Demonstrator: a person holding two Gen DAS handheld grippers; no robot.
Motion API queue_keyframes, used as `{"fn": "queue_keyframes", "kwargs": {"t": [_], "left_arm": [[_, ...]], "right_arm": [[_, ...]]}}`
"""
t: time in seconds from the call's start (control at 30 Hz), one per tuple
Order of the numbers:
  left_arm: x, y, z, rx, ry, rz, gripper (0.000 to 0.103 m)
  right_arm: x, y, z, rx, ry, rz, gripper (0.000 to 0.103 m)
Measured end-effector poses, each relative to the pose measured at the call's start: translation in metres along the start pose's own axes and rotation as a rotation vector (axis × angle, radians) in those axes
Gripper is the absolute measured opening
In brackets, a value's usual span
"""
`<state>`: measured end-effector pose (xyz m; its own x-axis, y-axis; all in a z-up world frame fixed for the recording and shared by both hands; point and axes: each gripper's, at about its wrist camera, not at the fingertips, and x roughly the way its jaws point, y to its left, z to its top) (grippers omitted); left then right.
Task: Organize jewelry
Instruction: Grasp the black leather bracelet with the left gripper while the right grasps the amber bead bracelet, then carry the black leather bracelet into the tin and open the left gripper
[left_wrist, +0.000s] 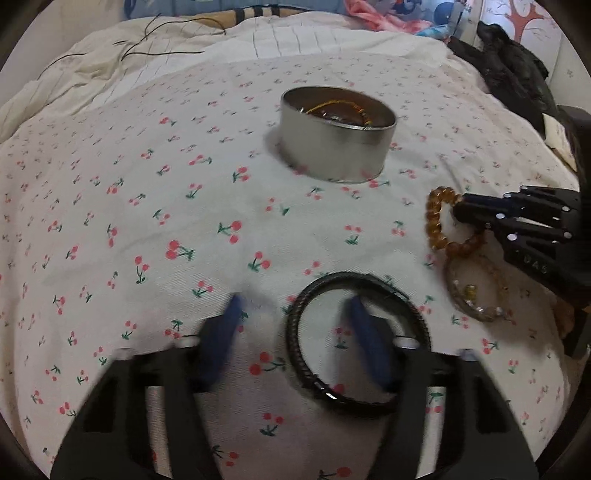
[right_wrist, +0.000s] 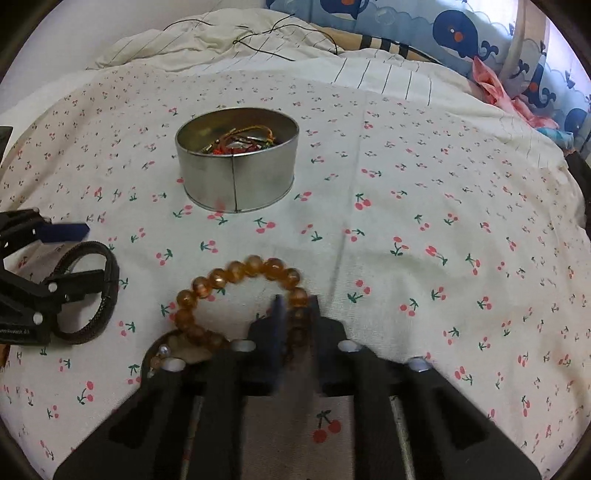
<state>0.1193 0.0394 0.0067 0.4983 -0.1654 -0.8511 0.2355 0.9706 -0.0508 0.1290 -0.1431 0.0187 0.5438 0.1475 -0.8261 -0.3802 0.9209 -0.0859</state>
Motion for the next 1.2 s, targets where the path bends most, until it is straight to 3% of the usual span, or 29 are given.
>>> {"fn": "queue_keyframes", "kwargs": {"t": [0.1,0.2,0.27,0.3,0.37,0.4,0.47,0.5,0.63,1.0,1.2], "left_arm": [[-0.003,0.005,0.001,-0.028,-0.009,-0.024,0.015],[-0.009,0.010,0.002,-0.058,-0.027,-0.045,0.009],[-0.009,0.009,0.001,-0.057,-0.027,-0.046,0.009],[-0.008,0.009,0.001,-0.056,-0.022,-0.044,0.009],[-0.005,0.009,0.001,-0.049,-0.017,-0.040,0.009],[-0.005,0.008,0.001,-0.045,-0.016,-0.037,0.009],[-0.006,0.008,0.002,-0.046,-0.021,-0.042,0.009],[-0.006,0.009,0.002,-0.050,-0.025,-0.047,0.009],[-0.017,0.012,0.004,-0.076,-0.063,-0.086,0.008],[-0.037,0.001,0.009,-0.025,-0.137,-0.040,0.008],[-0.048,-0.004,0.016,-0.005,-0.161,-0.050,0.008]], "right_arm": [[-0.004,-0.001,0.004,0.005,-0.033,0.002,0.012],[-0.003,-0.005,0.008,0.020,-0.036,0.008,0.012],[0.004,-0.006,0.008,0.029,-0.002,0.002,0.017],[0.007,-0.005,0.006,0.027,0.012,0.011,0.030],[0.007,-0.002,0.006,0.007,0.011,-0.002,0.032],[0.007,0.000,0.005,-0.002,0.009,-0.003,0.030],[0.005,0.002,0.005,-0.008,-0.002,-0.001,0.014],[0.003,0.002,0.006,-0.002,-0.013,0.007,0.012],[-0.014,-0.006,0.013,0.060,-0.087,0.050,0.012],[-0.045,-0.007,0.025,0.084,-0.219,0.093,0.012],[-0.052,-0.010,0.030,0.091,-0.260,0.091,0.012]]}}
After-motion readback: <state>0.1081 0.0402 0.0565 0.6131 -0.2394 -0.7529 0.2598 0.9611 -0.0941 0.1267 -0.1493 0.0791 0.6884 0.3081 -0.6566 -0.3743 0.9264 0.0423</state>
